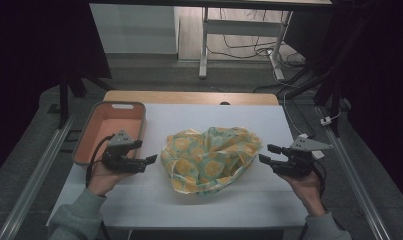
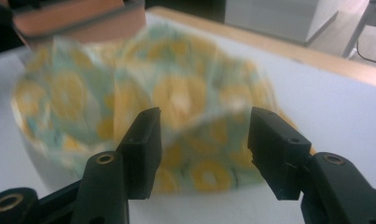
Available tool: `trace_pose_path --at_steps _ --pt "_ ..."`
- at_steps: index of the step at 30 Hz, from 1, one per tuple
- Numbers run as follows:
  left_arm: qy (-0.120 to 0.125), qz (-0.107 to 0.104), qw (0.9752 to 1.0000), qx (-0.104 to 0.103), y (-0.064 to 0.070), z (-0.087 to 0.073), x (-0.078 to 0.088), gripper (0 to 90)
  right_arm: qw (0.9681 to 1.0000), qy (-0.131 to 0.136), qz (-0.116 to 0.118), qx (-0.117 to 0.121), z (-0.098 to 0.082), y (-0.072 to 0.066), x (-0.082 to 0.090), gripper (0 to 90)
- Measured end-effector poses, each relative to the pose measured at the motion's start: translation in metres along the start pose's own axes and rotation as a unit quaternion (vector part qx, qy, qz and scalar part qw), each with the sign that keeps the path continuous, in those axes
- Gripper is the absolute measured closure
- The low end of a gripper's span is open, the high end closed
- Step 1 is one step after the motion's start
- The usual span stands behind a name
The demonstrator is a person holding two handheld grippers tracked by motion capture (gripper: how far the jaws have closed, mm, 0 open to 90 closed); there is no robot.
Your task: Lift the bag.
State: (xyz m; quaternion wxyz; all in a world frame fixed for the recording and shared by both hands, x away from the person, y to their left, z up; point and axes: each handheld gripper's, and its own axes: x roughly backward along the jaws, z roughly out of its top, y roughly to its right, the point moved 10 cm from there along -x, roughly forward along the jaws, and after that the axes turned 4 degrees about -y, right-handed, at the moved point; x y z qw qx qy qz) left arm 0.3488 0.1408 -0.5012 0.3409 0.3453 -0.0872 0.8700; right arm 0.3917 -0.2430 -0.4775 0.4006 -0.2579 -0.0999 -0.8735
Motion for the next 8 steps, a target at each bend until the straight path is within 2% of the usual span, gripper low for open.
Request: trace_pose_path --at_steps 4,8 --pt "-0.011 0.001 0.9999 0.002 -0.0022 -0.0093 -0.0032 24.3 1.0 -0.007 -0.001 0.002 -0.0079 0.0014 -0.004 43.9" --pt "-0.009 0.0 0.9999 0.01 -0.005 -0.0118 -0.0032 24.4 0.9999 -0.009 -0.005 0.01 -0.0099 0.0011 -0.0087 44.0"
